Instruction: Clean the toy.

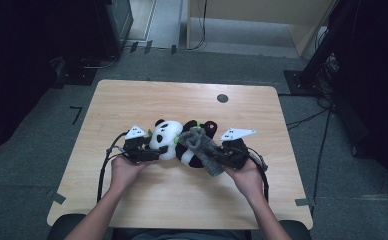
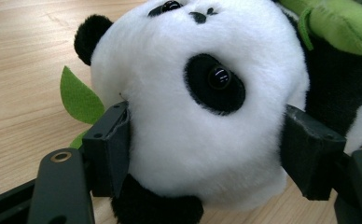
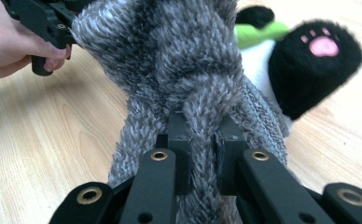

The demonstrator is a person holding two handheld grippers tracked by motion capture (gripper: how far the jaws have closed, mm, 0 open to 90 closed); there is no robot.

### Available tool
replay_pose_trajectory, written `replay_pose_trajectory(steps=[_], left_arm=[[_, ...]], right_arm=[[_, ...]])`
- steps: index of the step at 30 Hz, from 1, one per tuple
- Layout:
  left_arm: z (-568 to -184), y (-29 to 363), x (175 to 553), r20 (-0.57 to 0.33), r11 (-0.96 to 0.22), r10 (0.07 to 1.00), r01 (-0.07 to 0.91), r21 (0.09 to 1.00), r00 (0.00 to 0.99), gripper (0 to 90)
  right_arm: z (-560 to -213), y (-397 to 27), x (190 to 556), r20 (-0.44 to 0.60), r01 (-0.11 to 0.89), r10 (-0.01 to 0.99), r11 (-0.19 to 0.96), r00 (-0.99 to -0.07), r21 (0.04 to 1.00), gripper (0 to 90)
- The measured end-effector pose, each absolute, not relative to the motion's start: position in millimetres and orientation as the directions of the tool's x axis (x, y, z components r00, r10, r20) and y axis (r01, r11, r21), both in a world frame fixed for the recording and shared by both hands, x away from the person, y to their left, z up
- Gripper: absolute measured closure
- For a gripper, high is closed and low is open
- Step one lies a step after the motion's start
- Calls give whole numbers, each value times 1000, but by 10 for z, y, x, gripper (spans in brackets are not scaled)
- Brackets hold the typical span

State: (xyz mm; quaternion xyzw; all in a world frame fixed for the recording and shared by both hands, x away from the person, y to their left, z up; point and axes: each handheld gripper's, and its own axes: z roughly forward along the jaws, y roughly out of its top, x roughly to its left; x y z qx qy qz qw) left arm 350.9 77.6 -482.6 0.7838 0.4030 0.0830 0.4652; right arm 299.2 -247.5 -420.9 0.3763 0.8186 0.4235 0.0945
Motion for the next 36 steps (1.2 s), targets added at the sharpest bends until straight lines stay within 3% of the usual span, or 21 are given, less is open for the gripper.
replay_pose_trajectory(steps=[12, 27, 36], left_arm=[[-4837, 788, 3504, -241, -246, 704, 548, 800, 668, 262], [-4823, 798, 3546, -253, -245, 695, 552, 797, 674, 259], [-4824, 800, 3546, -252, -238, 692, 544, 805, 676, 236]], right_arm=[[-4365, -2620, 3019, 255, 578, 689, 287, -679, 764, 815], [-4561, -2750, 3083, 267, 649, 714, 331, -647, 685, 814], [-4143, -2787, 2992, 254, 573, 697, 268, -670, 775, 818]])
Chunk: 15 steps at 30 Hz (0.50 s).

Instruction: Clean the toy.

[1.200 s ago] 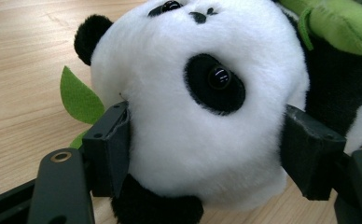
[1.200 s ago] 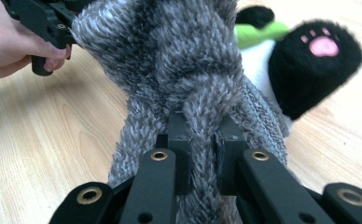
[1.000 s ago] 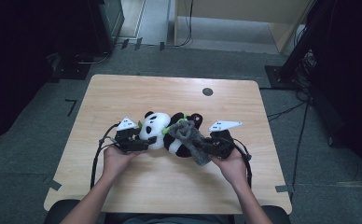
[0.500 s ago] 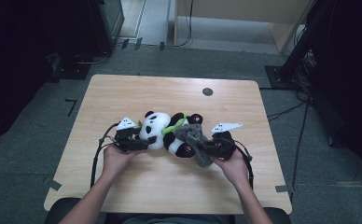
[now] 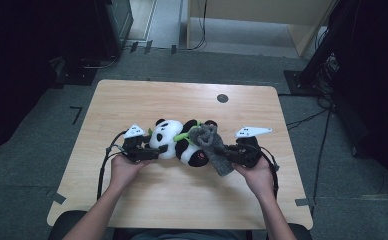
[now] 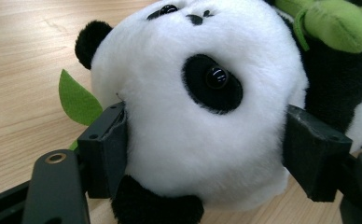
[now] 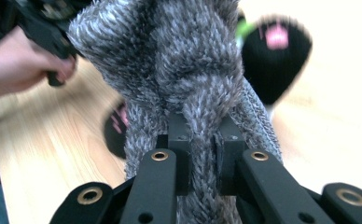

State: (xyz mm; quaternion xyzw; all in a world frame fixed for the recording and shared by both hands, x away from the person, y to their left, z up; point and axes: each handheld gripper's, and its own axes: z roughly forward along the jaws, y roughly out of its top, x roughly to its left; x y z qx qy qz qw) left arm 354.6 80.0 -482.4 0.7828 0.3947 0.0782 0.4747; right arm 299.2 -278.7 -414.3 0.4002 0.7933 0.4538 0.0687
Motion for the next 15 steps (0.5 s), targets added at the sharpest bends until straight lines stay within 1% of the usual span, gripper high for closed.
replay_pose_trajectory(steps=[2, 7, 12, 15], left_arm=[[-4824, 801, 3544, -248, -242, 691, 540, 806, 679, 215], [-4829, 803, 3546, -248, -241, 687, 536, 809, 683, 202], [-4831, 812, 3547, -249, -243, 683, 534, 810, 687, 195], [-4832, 811, 3546, -249, -242, 683, 534, 810, 687, 193]], right_arm=[[-3969, -2691, 3004, 231, 538, 685, 274, -691, 797, 818], [-3797, -2485, 3116, 214, 518, 671, 292, -710, 804, 818], [-3653, -2064, 3393, 180, 518, 649, 377, -739, 767, 817], [-3643, -1817, 3537, 162, 508, 625, 425, -763, 750, 817]])
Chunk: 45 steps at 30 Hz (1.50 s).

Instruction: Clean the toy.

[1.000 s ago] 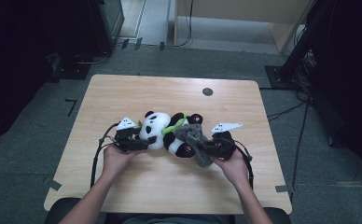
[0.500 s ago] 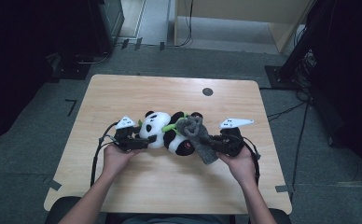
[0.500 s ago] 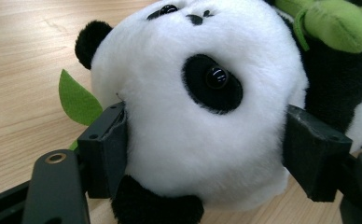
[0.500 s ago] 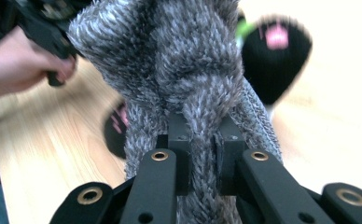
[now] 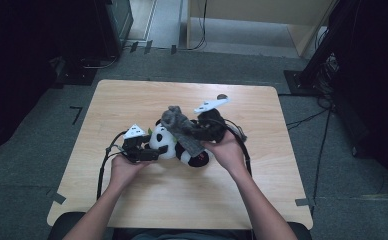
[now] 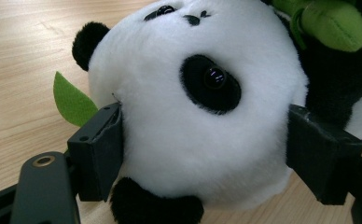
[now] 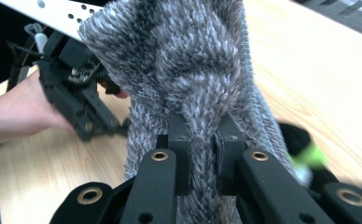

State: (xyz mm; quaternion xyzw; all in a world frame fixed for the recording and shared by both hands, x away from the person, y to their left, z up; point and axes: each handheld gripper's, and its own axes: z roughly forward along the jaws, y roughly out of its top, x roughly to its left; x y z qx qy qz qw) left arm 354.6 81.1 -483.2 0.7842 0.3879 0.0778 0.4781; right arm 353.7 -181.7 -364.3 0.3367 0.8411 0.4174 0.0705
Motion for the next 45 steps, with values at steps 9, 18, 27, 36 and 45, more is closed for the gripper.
replay_pose_trajectory(steps=[9, 18, 27, 36, 45], left_arm=[[-4830, 807, 3545, -244, -241, 690, 533, 811, 682, 194], [-4835, 794, 3542, -246, -237, 698, 541, 807, 672, 194], [-4833, 788, 3536, -243, -241, 701, 543, 804, 670, 193], [-4844, 790, 3529, -249, -229, 706, 546, 806, 663, 194], [-4843, 783, 3523, -243, -234, 707, 544, 806, 664, 194]], right_arm=[[-3817, -1157, 3840, 139, 528, 607, 527, -782, 666, 817], [-3996, -1131, 3827, 166, 534, 588, 533, -791, 657, 817], [-4024, -1269, 3602, 181, 535, 582, 523, -793, 664, 815], [-4065, -1366, 3427, 166, 524, 569, 555, -806, 646, 815], [-4137, -1469, 3264, 148, 518, 567, 574, -810, 634, 815]])
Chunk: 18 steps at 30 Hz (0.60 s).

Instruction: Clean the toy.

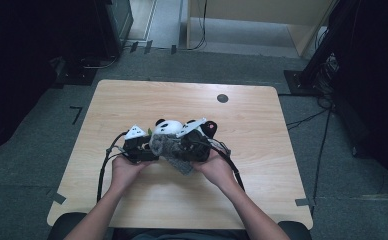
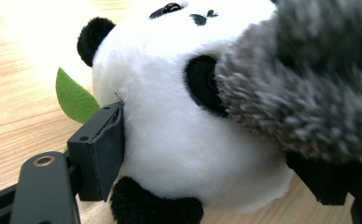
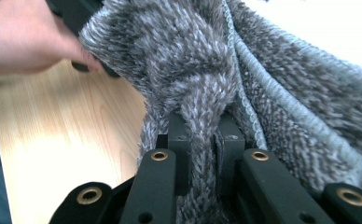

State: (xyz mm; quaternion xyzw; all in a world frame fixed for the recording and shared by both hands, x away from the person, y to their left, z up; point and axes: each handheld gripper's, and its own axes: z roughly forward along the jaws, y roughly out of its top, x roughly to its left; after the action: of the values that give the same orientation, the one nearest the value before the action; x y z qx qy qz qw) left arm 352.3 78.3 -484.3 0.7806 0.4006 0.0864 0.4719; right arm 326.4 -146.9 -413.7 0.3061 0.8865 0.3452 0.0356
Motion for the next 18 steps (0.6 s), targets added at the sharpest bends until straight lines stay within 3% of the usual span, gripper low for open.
replay_pose_trajectory(steps=[10, 14, 18], left_arm=[[-4842, 787, 3528, -251, -228, 704, 547, 805, 664, 195], [-4843, 787, 3529, -254, -224, 705, 547, 806, 662, 195], [-4846, 788, 3524, -251, -223, 705, 544, 809, 663, 195]], right_arm=[[-4108, -1585, 3212, 145, 533, 579, 586, -802, 610, 814], [-3954, -1629, 3257, 189, 541, 584, 515, -790, 665, 813], [-3730, -1561, 3334, 148, 504, 597, 491, -789, 711, 813]])
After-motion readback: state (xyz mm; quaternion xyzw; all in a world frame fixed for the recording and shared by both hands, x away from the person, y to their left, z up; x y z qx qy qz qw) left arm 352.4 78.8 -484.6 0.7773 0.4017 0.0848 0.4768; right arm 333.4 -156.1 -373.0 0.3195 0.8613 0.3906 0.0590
